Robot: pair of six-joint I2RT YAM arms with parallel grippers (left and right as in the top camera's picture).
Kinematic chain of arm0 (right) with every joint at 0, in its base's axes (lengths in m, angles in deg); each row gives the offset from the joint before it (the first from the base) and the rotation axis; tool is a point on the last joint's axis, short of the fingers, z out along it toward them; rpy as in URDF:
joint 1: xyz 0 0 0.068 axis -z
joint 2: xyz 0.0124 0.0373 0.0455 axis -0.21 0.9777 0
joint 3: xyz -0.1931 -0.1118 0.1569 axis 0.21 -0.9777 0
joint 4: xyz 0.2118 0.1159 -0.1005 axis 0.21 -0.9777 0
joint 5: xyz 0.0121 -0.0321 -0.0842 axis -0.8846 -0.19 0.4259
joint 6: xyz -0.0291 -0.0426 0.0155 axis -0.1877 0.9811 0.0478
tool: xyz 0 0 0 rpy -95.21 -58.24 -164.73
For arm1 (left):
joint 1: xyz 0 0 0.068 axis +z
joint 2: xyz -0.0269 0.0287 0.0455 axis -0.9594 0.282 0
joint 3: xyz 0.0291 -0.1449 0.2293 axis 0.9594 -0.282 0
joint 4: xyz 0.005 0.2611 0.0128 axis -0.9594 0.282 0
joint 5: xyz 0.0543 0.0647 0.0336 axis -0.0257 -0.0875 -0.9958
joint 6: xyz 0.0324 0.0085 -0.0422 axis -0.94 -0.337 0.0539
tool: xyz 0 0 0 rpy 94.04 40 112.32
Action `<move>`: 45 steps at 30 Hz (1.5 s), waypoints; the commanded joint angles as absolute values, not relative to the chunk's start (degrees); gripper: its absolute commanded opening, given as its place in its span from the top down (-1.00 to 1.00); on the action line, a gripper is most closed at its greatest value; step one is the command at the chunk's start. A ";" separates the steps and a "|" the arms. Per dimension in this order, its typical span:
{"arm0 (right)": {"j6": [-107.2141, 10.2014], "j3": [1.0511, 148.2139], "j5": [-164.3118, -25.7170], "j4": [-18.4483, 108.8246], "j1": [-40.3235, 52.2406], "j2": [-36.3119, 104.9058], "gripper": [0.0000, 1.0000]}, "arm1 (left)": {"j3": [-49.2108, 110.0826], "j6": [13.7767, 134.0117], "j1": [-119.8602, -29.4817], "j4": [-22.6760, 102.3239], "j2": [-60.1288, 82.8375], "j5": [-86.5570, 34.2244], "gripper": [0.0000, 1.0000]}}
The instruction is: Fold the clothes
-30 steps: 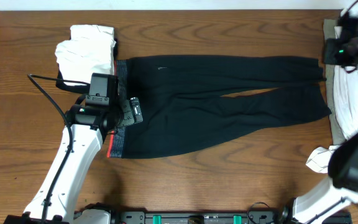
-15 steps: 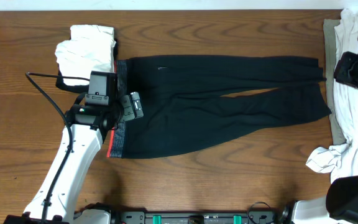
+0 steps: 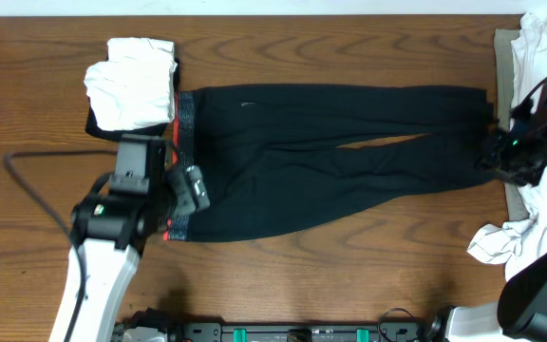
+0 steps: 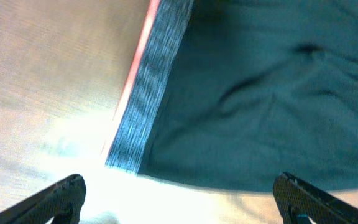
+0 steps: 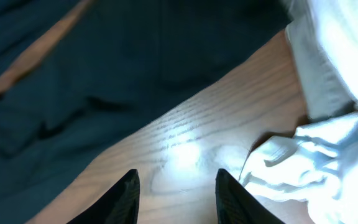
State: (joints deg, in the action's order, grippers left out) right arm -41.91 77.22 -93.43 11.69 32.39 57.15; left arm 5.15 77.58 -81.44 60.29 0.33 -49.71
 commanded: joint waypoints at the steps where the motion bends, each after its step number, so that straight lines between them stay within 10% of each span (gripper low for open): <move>1: -45.42 72.63 -93.08 15.08 32.74 56.73 0.01 | 5.98 79.59 -81.30 64.36 -1.60 -50.36 -0.96; 6: -48.27 64.63 -91.48 26.38 32.88 56.82 -0.85 | 5.89 79.96 -81.33 69.39 -1.55 -50.34 -0.96; 40: -53.25 55.69 -83.31 54.18 37.25 68.86 -0.61 | 4.99 79.76 -81.33 72.86 0.04 -50.34 -0.96; 45: -53.23 55.69 -84.03 56.52 38.21 69.08 -0.31 | 4.99 79.76 -81.33 72.88 0.04 -50.34 -0.96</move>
